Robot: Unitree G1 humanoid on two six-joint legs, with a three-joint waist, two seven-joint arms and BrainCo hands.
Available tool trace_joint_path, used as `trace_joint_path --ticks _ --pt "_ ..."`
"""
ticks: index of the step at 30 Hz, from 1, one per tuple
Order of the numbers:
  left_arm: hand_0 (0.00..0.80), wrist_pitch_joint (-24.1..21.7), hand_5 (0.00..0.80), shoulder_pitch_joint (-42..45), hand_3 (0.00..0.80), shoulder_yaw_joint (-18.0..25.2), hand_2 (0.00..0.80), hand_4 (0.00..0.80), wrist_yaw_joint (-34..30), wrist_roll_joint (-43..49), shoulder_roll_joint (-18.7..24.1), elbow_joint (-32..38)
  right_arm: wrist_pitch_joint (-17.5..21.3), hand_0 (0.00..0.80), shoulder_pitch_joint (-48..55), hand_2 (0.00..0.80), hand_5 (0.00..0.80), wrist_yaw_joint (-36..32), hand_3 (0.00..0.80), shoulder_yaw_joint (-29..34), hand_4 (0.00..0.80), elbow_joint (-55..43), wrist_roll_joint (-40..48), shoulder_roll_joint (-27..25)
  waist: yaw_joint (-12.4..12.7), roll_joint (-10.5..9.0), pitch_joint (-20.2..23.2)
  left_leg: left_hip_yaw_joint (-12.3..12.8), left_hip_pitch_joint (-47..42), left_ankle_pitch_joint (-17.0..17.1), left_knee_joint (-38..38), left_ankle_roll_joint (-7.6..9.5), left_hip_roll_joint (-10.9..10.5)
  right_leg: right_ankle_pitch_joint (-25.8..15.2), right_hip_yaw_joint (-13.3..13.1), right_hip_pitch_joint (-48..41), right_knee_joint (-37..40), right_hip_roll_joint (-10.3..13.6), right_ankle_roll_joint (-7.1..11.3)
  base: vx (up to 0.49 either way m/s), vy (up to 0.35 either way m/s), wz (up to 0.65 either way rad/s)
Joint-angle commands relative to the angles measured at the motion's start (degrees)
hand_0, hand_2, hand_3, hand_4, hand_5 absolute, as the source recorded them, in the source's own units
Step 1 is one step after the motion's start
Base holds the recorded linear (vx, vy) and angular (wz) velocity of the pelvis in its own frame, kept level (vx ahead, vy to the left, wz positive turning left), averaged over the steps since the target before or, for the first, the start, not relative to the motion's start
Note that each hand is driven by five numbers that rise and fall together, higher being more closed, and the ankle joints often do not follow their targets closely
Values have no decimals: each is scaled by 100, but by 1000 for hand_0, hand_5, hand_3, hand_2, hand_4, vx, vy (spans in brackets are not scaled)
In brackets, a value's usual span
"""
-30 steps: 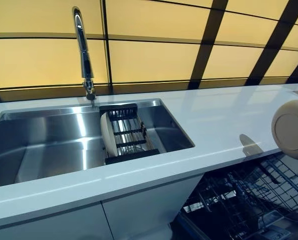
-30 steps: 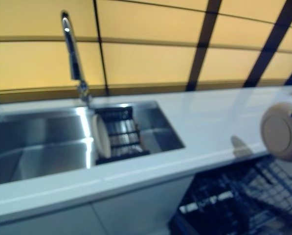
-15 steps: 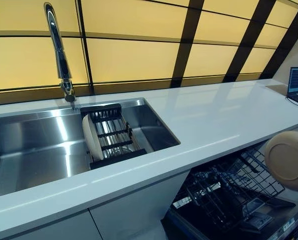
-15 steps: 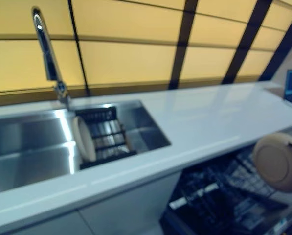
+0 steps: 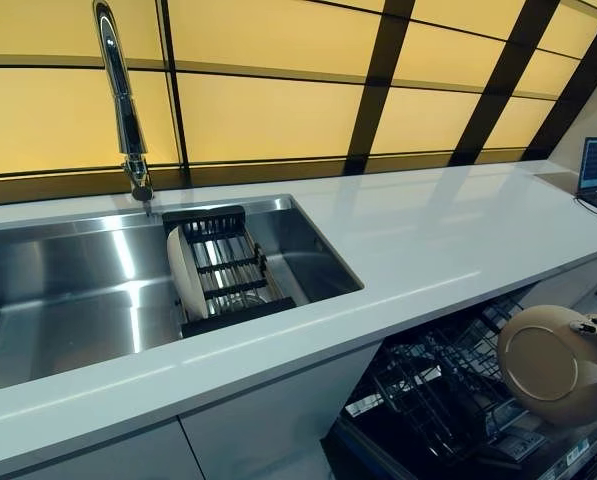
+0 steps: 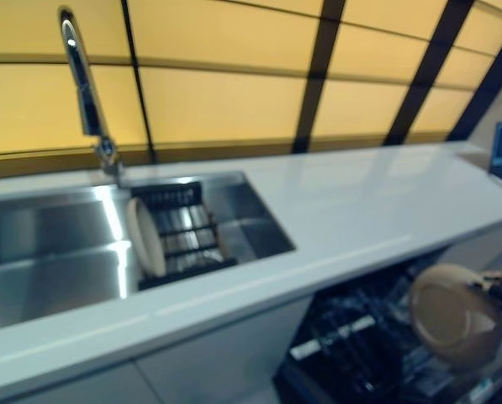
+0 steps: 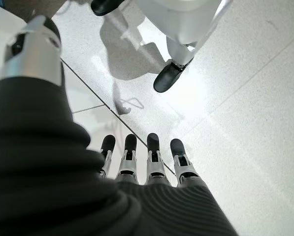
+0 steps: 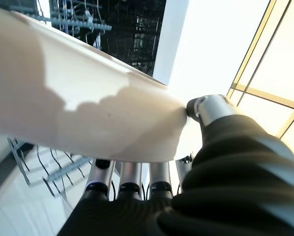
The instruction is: Take plates into dishwasher
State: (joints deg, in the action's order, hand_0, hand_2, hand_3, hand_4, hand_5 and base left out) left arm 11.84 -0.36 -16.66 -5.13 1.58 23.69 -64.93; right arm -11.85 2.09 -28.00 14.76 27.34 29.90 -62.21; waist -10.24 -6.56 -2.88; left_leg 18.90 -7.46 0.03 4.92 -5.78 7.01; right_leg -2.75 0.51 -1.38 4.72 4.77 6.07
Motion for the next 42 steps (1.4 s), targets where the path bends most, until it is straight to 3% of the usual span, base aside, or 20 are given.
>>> trace_joint_path --ticks 1,17,30,42 --pt "0 -96 0 -238 0 345 0 0 -23 228 183 -354 257 800 -402 800 800 -3 800 -108 800 107 82 77 157 -212 -42 -174 -193 -481 -69 319 87 -350 235 209 -253 330 675 0 0 0" --pt "0 -158 0 -247 0 336 0 0 -26 267 104 -347 382 800 -696 800 800 256 800 -722 800 -85 85 672 252 -115 -131 -228 -136 -444 -69 294 74 -353 327 220 -230 385 672 -2 -1 0" --pt "0 -154 0 -254 0 322 0 0 12 255 122 -244 426 800 -1057 800 800 410 800 -1203 800 -47 -404 835 369 14 -228 -330 -39 -378 -39 256 40 -376 394 253 -181 437 678 -10 -23 0" --pt "0 -293 0 -443 0 161 0 0 3 -9 122 -152 442 800 -1769 800 800 227 800 -1514 800 99 -816 578 264 462 -641 -432 248 -227 6 135 -84 -380 327 518 -147 555 597 -83 3 2"
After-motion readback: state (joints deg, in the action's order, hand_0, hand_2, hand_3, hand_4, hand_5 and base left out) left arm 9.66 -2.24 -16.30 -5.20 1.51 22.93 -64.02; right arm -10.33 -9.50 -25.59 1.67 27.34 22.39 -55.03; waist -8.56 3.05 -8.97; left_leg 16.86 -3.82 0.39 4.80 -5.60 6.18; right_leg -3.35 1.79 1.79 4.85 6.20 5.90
